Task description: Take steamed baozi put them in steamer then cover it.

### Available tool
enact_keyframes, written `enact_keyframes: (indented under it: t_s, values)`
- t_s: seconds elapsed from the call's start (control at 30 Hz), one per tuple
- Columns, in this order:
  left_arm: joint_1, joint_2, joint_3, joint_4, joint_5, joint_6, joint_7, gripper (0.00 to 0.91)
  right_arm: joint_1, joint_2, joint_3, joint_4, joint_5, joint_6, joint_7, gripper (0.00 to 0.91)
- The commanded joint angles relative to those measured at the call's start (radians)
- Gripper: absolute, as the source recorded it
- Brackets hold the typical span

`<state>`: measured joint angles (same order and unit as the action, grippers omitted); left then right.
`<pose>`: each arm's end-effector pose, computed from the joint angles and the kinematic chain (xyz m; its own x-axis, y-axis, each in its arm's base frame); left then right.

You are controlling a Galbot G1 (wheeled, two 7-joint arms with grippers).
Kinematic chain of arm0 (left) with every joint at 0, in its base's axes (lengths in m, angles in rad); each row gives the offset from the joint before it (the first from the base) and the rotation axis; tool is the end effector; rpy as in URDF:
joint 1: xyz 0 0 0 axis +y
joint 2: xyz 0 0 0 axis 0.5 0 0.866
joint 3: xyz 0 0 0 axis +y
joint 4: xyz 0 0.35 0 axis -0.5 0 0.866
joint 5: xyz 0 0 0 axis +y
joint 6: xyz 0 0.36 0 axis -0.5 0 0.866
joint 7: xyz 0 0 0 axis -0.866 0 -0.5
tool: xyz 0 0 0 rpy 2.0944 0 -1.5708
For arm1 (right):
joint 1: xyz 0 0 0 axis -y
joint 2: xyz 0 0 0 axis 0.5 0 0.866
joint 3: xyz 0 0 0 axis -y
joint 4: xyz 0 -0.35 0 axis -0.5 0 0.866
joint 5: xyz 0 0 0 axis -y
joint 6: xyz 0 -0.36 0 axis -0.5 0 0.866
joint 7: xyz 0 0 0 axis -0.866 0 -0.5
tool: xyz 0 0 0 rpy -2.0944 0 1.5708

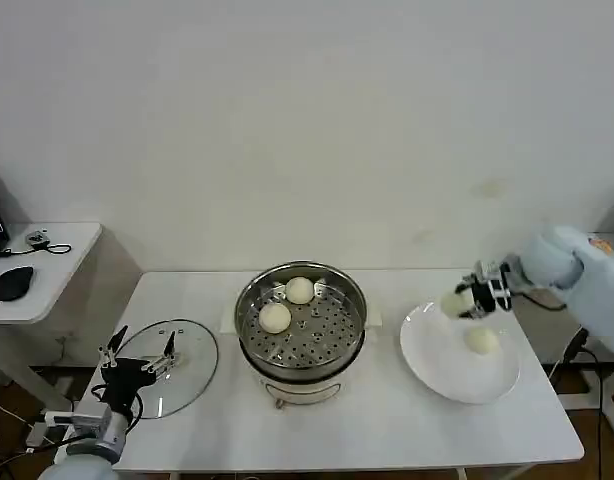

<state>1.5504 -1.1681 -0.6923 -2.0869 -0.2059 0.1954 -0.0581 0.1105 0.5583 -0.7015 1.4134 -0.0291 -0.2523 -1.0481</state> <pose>0.2039 0.1159 -0.2697 -0.9890 -0.0419 0.1420 -0.0076 0.9723 0.2337 0.5054 -0.1675 -0.0900 -0.4033 -0.1914 0.8948 -0.9093 -0.0261 -0.4154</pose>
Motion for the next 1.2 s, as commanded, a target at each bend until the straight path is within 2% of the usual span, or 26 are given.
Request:
enact_keyframes:
  t_s: [0.03,0.1,0.13,0.37,0.6,0.8,1.2]
  values:
    - [0.013,-0.004,-0.015,-0.009,0.002,-0.001,0.0,0.907,0.375,0.218,-0.226,0.022,0.133,-0.027,0.009,0.595]
    - [0.018,-0.006,-0.024,-0.009,0.002,-0.002,0.0,0.907,0.392,0.239,-0.243,0.03,0.144,-0.031,0.012,0.595]
    - [0.021,-0.006,-0.029,-0.01,0.002,-0.002,0.001,0.907,0.399,0.289,-0.264,0.035,0.156,-0.033,0.018,0.595]
    - [0.035,-0.016,-0.057,-0.021,0.002,-0.001,0.0,0.907,0.383,0.459,-0.317,-0.01,0.163,-0.005,0.022,0.595]
    - [0.055,-0.03,-0.084,-0.033,0.004,-0.002,0.001,0.907,0.307,0.591,-0.351,-0.047,0.096,0.094,-0.01,0.595]
    - [0.066,-0.034,-0.107,-0.034,0.0,-0.005,0.001,0.907,0.289,0.638,-0.384,-0.029,0.039,0.166,-0.05,0.595]
    - [0.074,-0.044,-0.115,-0.041,-0.003,-0.009,0.001,0.907,0.294,0.646,-0.437,0.025,-0.005,0.252,-0.115,0.595]
